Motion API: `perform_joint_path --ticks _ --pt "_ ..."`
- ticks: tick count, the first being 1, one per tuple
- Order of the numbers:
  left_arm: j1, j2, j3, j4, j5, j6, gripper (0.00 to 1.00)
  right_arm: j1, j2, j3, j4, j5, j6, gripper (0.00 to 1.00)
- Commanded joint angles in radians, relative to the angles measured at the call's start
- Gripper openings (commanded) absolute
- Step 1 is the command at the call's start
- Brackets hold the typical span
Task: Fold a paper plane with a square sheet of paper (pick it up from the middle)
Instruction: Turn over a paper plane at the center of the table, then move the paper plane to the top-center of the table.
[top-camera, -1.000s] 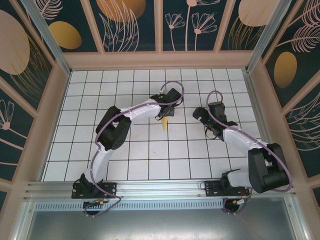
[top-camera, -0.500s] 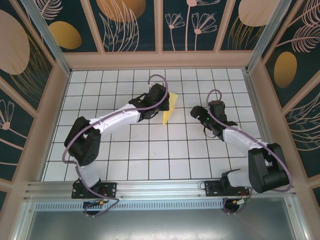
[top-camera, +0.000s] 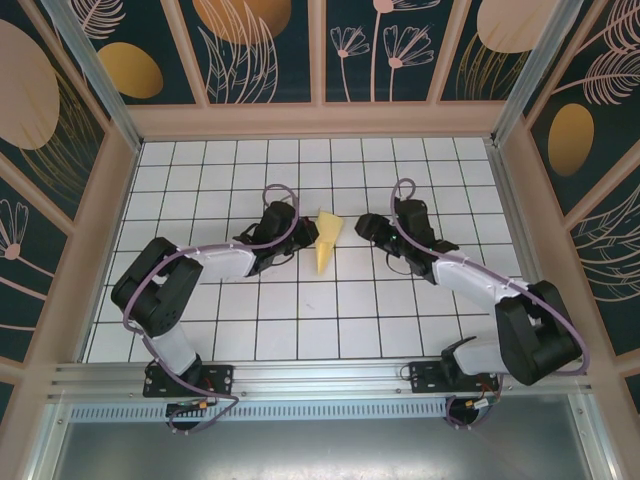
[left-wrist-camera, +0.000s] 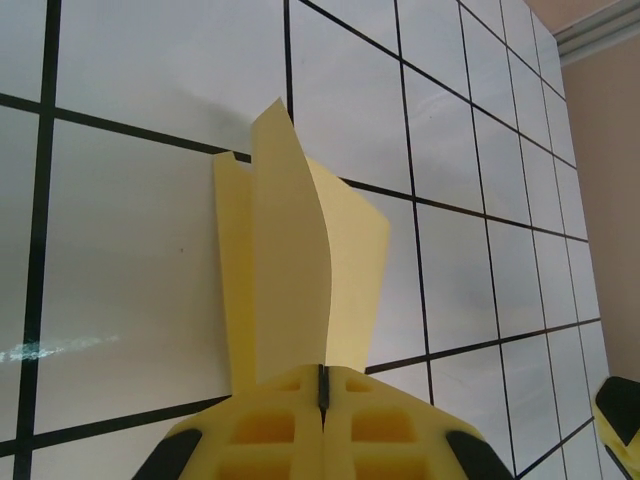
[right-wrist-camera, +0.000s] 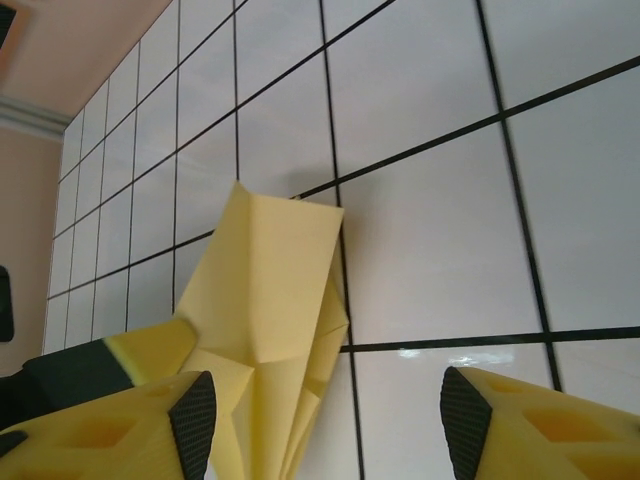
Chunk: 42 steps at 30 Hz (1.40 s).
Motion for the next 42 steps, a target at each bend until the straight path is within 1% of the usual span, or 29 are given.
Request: perform_joint_path --ticks 1,5,11,16,22,25,32,36,38,42 --pt "0.016 0.011 -0.046 0.133 0.005 -0.064 0.0 0.051 0.072 0.066 0.002 0.03 0.007 0.61" --pt "0.026 -0.009 -0.104 0.141 -0.037 -0.086 0.0 0.12 0.177 0.143 -0.02 0.04 0.016 0.52" --pt "0.03 -0.013 -0.164 0.153 -0.074 -0.105 0.0 0.198 0.312 0.262 -0.071 0.062 0.017 0.46" --pt "0.029 -0.013 -0.186 0.155 -0.083 -0.101 0.0 0.229 0.396 0.332 -0.1 0.055 0.01 0.45" --pt "0.032 -0.014 -0.206 0.171 -0.082 -0.107 0.0 0.24 0.461 0.378 -0.124 0.031 0.017 0.45" --pt "0.034 -0.014 -0.211 0.176 -0.079 -0.108 0.0 0.244 0.476 0.387 -0.134 0.028 0.017 0.45" --pt "0.041 -0.013 -0.232 0.186 -0.081 -0.117 0.0 0.246 0.483 0.378 -0.136 0.028 0.022 0.5" --pt "0.043 -0.013 -0.24 0.196 -0.07 -0.118 0.0 0.246 0.429 0.362 -0.105 0.026 0.004 0.56" --pt "0.043 -0.014 -0.241 0.196 -0.07 -0.116 0.0 0.246 0.395 0.351 -0.112 0.048 -0.003 0.58" --pt "0.043 -0.013 -0.237 0.203 -0.055 -0.113 0.0 0.243 0.363 0.319 -0.124 0.084 0.003 0.59"
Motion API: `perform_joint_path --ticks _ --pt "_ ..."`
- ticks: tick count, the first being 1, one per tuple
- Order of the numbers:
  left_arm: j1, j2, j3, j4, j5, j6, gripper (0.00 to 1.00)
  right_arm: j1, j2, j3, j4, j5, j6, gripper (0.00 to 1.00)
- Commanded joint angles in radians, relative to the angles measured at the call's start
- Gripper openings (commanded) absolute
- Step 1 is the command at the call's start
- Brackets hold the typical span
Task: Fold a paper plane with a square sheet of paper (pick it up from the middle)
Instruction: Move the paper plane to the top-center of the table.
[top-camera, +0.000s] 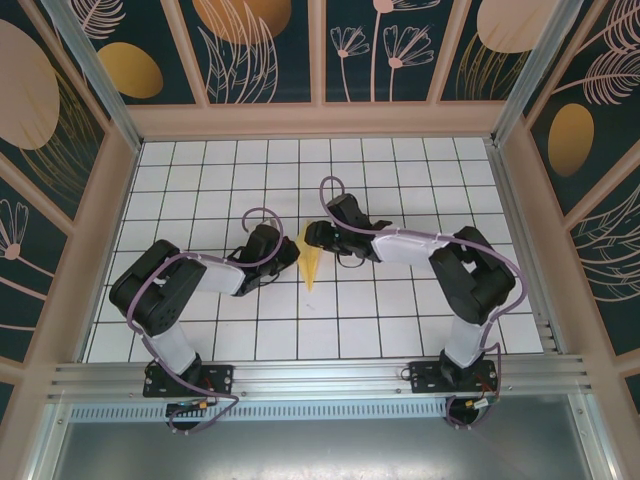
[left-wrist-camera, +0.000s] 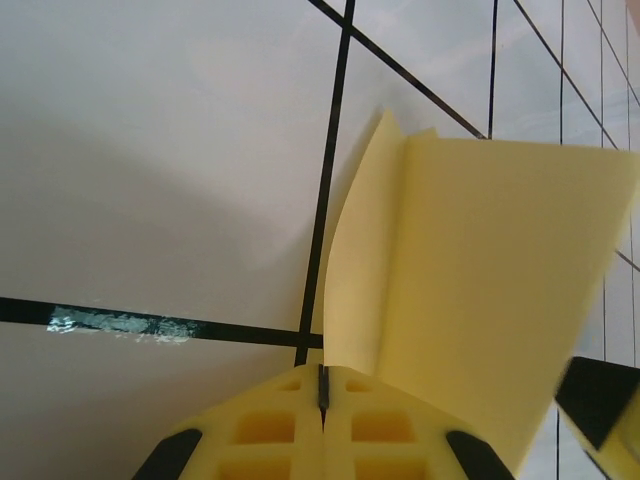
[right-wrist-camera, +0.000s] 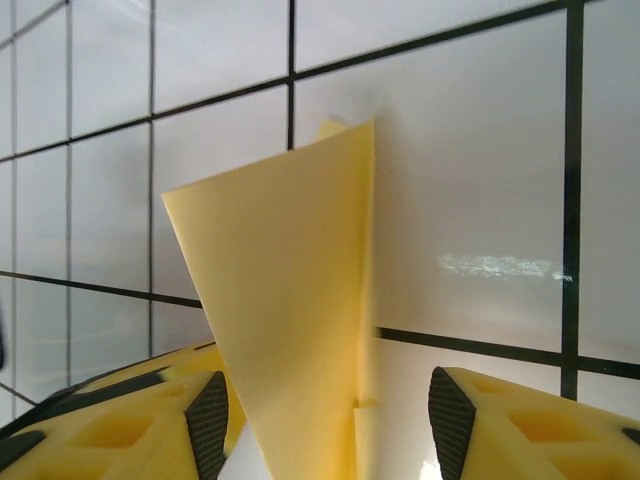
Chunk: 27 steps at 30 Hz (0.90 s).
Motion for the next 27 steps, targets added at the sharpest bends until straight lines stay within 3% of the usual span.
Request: perform_joint_path --ticks 1,9,15,21,27 --pt "0.008 -0.013 -0.006 0.048 0.015 -0.006 0.0 0.004 -0.048 -0.029 -0.017 0.041 0.007 0.59" --pt "0.008 -0.013 -0.008 0.051 0.02 -0.003 0.0 0.004 0.011 -0.024 -0.036 0.009 0.009 0.51" --pt "0.007 -0.014 -0.01 0.055 0.023 -0.005 0.0 0.0 0.06 0.0 -0.049 -0.036 0.002 0.37" --pt "0.008 -0.042 -0.023 0.042 -0.001 -0.009 0.0 -0.016 0.076 0.0 -0.095 0.013 0.008 0.14" --pt "0.013 -0.038 -0.037 0.041 0.006 -0.01 0.11 -0.031 0.086 -0.003 -0.118 0.031 -0.008 0.13"
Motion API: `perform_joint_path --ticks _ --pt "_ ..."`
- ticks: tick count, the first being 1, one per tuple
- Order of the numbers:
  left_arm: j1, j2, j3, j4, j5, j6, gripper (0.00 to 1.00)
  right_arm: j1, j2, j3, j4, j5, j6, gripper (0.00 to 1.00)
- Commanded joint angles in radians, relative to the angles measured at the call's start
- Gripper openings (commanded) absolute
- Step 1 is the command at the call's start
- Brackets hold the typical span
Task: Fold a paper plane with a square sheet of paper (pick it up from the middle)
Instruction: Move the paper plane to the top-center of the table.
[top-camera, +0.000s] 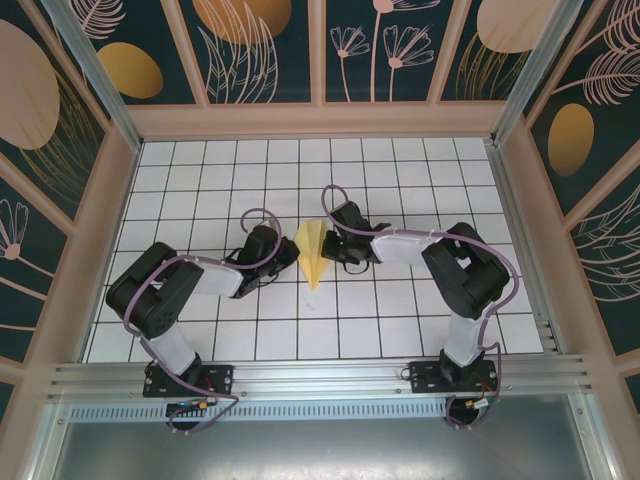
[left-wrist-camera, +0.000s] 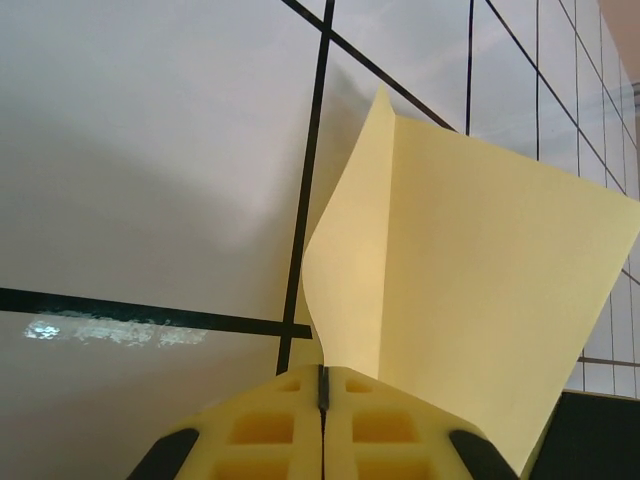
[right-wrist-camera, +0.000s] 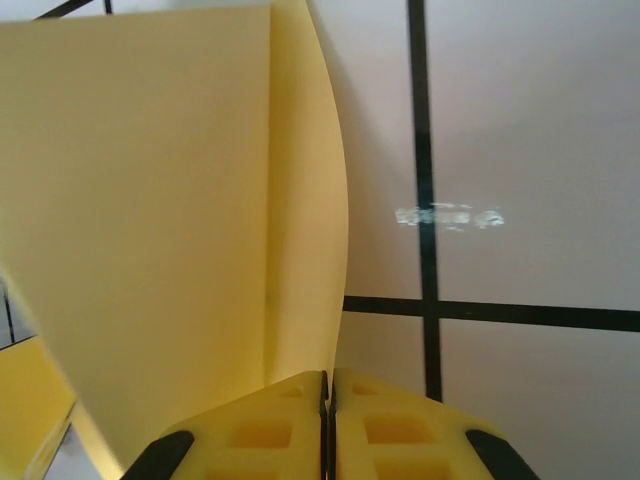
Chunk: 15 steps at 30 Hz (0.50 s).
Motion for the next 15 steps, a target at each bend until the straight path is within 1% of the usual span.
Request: perform_joint_path --ticks 1,6,12,15 --pt "0.011 -0.012 -0.012 0.011 -0.006 -0.007 0.12 -0.008 0.026 0.021 -0.037 0.028 -0.016 0.14" --pt "0.016 -0.008 -0.007 -0.018 0.002 0.007 0.15 -0.015 0.038 0.03 -0.045 0.011 -0.04 0.21" --pt "0.021 -0.017 -0.008 -0.059 -0.008 0.012 0.16 -0.018 0.06 0.054 -0.075 0.011 -0.053 0.23" --pt "0.022 -0.008 -0.004 -0.067 0.001 0.013 0.14 -0.018 0.061 0.062 -0.082 0.004 -0.059 0.24"
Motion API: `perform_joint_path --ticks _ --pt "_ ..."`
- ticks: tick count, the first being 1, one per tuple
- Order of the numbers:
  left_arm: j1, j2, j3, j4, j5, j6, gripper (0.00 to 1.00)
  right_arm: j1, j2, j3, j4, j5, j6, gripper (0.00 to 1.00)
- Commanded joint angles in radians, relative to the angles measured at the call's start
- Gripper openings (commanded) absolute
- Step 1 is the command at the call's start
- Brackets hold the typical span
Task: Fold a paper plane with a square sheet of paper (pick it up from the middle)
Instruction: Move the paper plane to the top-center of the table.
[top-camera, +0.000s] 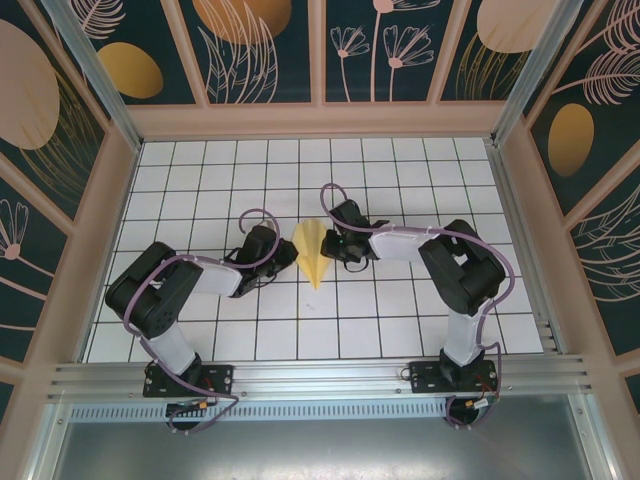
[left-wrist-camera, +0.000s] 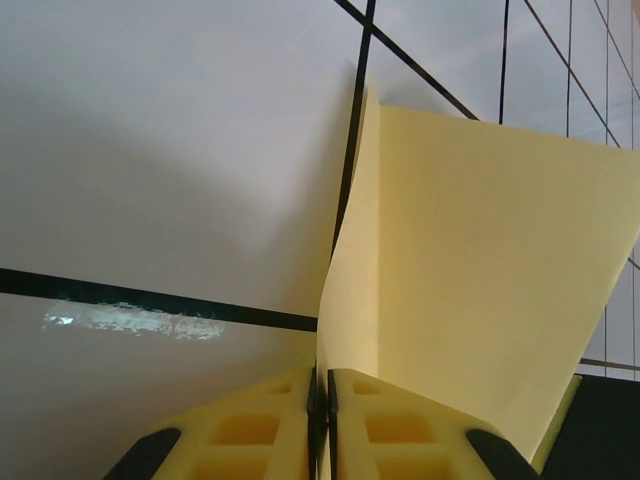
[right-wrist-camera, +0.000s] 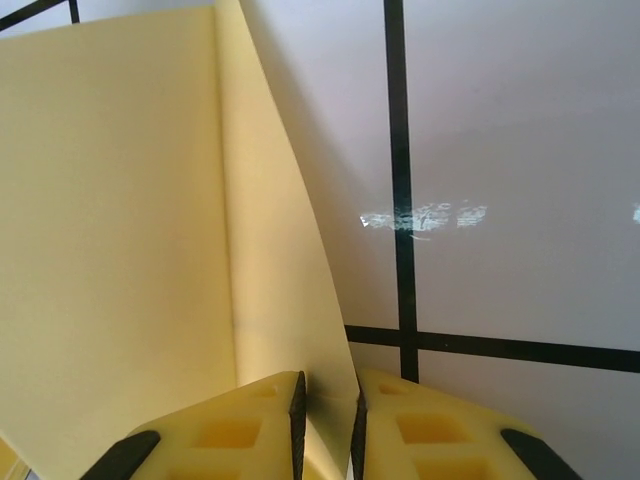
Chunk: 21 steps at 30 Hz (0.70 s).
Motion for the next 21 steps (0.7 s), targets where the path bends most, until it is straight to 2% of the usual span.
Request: perform_joint_path --ticks 1,8,13,21 --pt "0.009 -0.006 -0.005 -0.021 0.009 0.013 0.14 -0.007 0.02 0.029 -0.044 -0.01 -0.03 0.25" --pt "0.009 -0.009 -0.005 0.015 0.064 0.014 0.13 0.002 -0.092 0.027 -0.028 -0.039 -0.048 0.35" --pt "0.01 -0.01 -0.007 0.03 0.076 0.011 0.11 0.026 -0.141 0.002 -0.036 -0.041 -0.048 0.38" --pt "0.009 -0.008 -0.005 0.032 0.079 0.012 0.11 0.074 -0.115 -0.011 -0.048 -0.048 -0.04 0.39"
